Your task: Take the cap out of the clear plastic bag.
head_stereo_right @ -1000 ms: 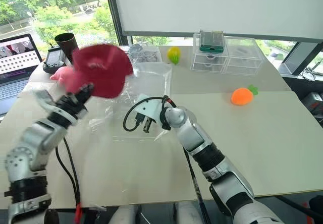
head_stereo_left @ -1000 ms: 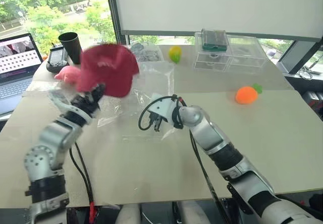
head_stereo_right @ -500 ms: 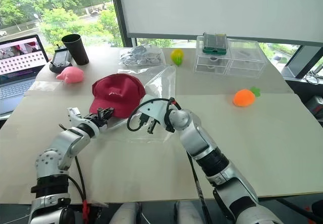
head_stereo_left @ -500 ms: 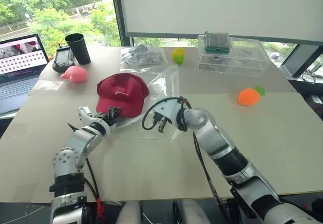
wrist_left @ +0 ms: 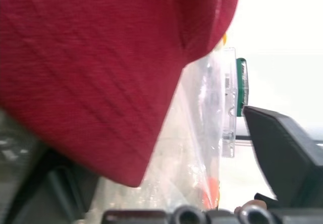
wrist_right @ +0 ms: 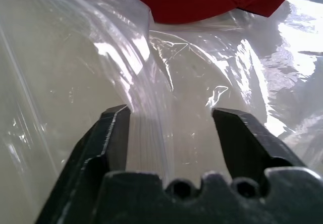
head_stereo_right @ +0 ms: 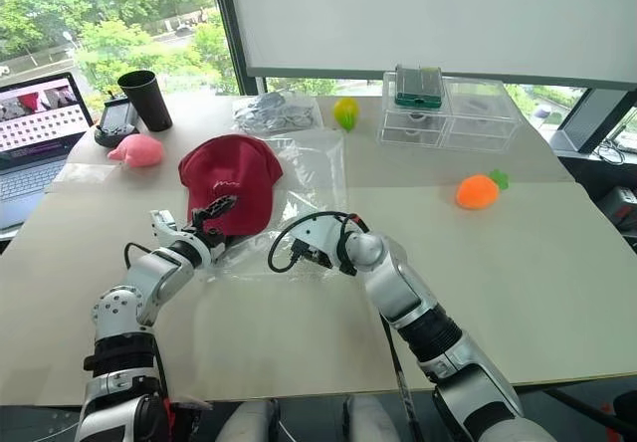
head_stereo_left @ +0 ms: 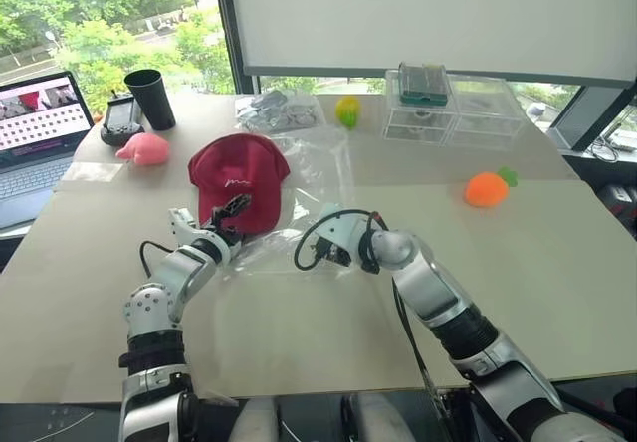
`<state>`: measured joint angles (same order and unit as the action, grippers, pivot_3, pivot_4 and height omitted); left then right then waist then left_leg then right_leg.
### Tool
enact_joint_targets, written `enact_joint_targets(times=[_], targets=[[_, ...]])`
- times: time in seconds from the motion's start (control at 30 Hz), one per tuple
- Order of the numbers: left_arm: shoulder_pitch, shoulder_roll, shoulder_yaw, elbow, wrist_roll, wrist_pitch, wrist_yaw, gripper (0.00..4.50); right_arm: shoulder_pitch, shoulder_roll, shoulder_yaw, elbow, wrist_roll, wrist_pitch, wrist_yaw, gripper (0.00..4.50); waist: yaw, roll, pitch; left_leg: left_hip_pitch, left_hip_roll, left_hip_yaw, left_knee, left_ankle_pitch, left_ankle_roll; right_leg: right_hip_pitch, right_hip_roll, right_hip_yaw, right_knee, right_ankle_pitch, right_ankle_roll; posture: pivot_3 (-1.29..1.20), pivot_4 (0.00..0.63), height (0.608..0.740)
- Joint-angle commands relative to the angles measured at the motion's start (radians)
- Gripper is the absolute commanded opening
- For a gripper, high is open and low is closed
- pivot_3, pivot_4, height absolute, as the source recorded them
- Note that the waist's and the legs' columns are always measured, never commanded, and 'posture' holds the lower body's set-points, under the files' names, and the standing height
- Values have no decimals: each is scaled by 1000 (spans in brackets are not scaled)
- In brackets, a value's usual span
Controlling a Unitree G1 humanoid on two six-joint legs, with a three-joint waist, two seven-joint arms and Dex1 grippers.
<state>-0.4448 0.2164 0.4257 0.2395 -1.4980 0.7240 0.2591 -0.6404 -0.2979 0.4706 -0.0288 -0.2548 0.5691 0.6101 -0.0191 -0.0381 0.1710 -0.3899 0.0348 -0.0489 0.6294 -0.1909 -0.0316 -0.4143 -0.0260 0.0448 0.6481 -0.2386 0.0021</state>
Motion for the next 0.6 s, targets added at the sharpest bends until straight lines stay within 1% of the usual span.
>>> enact_joint_targets(times=[0.03,0.13,0.2,0.27,0.33,0.37,0.47,0.53,0.6], targets=[[34,-17,17,38,37,15,19,4500,-11,0,-18,-32,-2,-5,0,4478,-1,0,0,1,0,0,0,0,0,1,0,0,0,0,0,0,150,740],[51,-26,27,6,34,28,35,4500,-7,-17,-12,-68,16,8,45,4478,-2,0,0,1,0,0,0,0,0,1,0,0,0,0,0,0,150,740],[75,-30,33,-35,19,43,57,4500,5,-54,1,-105,25,6,101,4478,-3,0,0,1,0,0,-1,0,0,1,0,0,-1,0,0,0,150,740],[108,-29,43,-93,-13,63,83,4500,15,-84,-7,-136,32,-5,126,4478,-4,0,0,1,0,0,-1,0,0,1,0,0,-1,-1,1,0,150,740],[159,-14,49,-172,-53,89,109,4500,31,-122,-33,-185,78,12,185,4478,-7,0,0,1,0,0,-2,0,0,1,-1,0,-2,-1,2,0,150,740],[197,5,51,-219,-65,105,122,4500,45,-142,-62,-224,128,32,228,4478,-9,0,0,1,0,0,-3,0,0,1,-1,1,-3,-1,2,0,150,740],[299,76,66,-340,-89,136,126,4500,69,-165,-176,-308,266,143,292,4478,-22,0,0,0,0,0,-4,-1,-1,0,-1,1,-3,-2,3,0,150,740],[384,224,89,-448,-7,167,25,4500,86,-193,-320,-343,401,223,341,4478,-28,-1,1,0,0,1,-4,-1,-1,-1,-1,3,-2,-2,2,0,150,740],[426,322,116,-504,24,170,-57,4500,96,-214,-425,-363,509,292,369,4478,-27,-1,2,-1,2,1,-4,-1,-1,-5,1,3,-1,-2,2,0,150,740]])
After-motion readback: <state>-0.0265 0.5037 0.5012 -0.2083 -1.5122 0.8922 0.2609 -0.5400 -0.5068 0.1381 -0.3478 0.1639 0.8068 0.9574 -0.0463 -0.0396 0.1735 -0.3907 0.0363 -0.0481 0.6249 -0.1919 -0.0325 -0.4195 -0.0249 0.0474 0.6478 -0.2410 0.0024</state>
